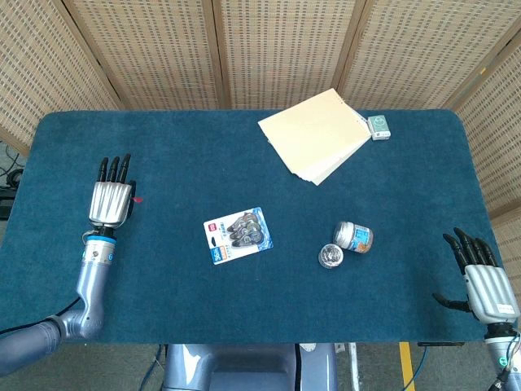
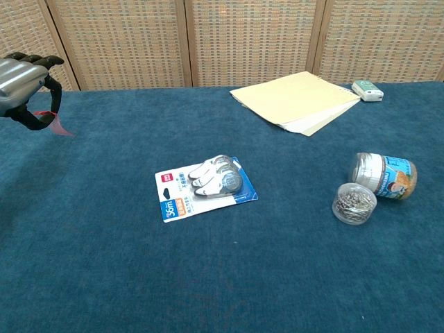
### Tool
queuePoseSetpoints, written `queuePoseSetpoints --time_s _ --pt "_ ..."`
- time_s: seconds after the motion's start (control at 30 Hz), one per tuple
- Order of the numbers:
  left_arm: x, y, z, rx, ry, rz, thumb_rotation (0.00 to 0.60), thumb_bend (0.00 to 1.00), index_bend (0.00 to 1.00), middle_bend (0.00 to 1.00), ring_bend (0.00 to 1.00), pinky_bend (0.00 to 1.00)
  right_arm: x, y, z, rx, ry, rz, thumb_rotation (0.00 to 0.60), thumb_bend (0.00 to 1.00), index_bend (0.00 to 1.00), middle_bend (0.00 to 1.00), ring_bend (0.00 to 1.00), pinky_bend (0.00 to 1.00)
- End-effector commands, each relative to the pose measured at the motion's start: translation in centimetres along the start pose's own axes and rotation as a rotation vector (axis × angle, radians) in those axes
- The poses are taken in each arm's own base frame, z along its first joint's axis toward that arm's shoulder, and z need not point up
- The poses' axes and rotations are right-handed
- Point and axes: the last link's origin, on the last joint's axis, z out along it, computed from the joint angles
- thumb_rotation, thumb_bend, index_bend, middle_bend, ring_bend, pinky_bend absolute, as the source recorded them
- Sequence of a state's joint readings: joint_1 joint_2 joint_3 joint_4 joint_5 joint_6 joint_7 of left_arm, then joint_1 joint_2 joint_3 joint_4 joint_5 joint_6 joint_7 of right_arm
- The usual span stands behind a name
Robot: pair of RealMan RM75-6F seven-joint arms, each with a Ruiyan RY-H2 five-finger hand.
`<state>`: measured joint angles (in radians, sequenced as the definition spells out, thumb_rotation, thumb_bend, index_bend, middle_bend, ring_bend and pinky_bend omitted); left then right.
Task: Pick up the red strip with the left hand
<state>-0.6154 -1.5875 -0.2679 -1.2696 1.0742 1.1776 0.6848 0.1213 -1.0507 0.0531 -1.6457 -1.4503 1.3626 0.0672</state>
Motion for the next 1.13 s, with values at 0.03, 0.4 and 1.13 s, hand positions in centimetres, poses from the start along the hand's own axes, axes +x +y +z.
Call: queuePoseSetpoints --time_s 0.03,0.4,1.13 --pt "0.8 -0.3 -1.1 -0.002 0.011 -0.047 0.6 0.37 0.39 0.0 0.0 0.0 0.0 0.0 0.0 -0.002 0.001 0.001 0.6 0.0 0.01 0.0 0.0 0.0" --pt "1.9 -2.4 -9.7 0.009 -0.056 -0.181 0.6 0.12 0.0 0.0 0.0 0.0 0.2 0.0 -0.1 -0.001 0.012 -0.001 0.6 0.0 0.01 0.0 0.0 0.0" --pt "1.2 -6.7 -18.0 0.092 -0.138 -0.148 0.6 0.13 0.0 0.0 0.0 0.0 0.2 -0.3 -0.3 -0.001 0.023 -0.018 0.6 0.0 0.01 0.0 0.0 0.0"
